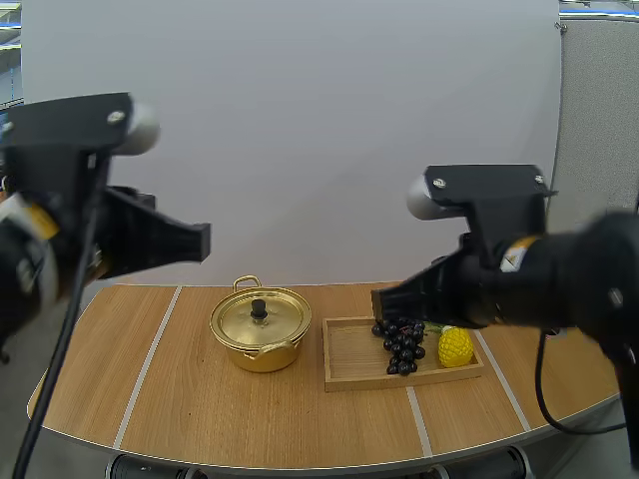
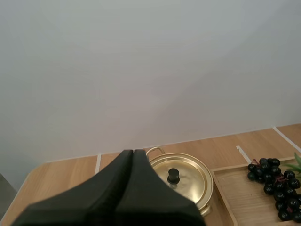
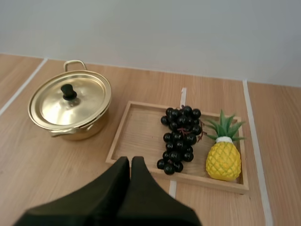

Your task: Open the pot, put the grape inside, and close it

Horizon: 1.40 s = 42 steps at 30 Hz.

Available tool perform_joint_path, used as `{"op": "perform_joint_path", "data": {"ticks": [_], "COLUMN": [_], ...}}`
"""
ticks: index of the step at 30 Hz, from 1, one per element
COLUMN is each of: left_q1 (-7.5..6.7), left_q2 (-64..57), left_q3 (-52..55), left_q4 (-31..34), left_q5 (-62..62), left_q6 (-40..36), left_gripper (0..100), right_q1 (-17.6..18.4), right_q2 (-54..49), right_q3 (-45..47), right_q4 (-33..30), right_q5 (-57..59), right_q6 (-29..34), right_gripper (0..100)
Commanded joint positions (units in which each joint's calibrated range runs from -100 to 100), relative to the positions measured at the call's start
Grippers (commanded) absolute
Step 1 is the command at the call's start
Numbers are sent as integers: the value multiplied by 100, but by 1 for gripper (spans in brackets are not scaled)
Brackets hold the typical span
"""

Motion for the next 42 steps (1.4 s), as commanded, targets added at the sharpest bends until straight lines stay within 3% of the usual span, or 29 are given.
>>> {"op": "perform_joint_path", "data": {"ticks": [1,4,9,11,14,16,18,19,21,26,33,42], "left_q1": [11,11,11,11,11,11,11,11,11,11,11,-6], "left_q2": [953,1441,2239,2452,2675,2751,2752,2752,2752,2752,3144,5068], "left_q3": [-16,-16,-16,-16,-16,-16,-16,-16,-16,-16,-16,-567], "left_q4": [-239,-401,-766,-777,-777,-808,-808,-819,-829,-853,-1510,-1674], "left_q5": [-691,-916,-900,-811,-599,-528,-515,-523,-436,-203,-111,-205], "left_q6": [123,357,591,591,591,591,662,773,996,1398,2745,3345], "left_gripper": [0,0,0,7,31,56,89,100,100,100,100,100], "right_q1": [-22,-22,-22,-22,-22,-22,-22,-22,-22,-22,-22,-22], "right_q2": [1025,1401,1821,1921,1957,1957,1957,1957,1957,1957,1957,1957], "right_q3": [-40,-40,-40,-40,-40,-40,-40,-40,-40,-40,-40,-40], "right_q4": [-101,-123,-135,-124,-124,-124,-124,-124,-109,28,39,260], "right_q5": [-524,-1064,-1592,-1592,-1634,-1634,-1634,-1634,-1634,-1601,-1601,-1601], "right_q6": [62,62,53,53,53,53,53,53,53,91,91,91], "right_gripper": [19,28,34,38,50,62,76,84,100,100,100,100]}}
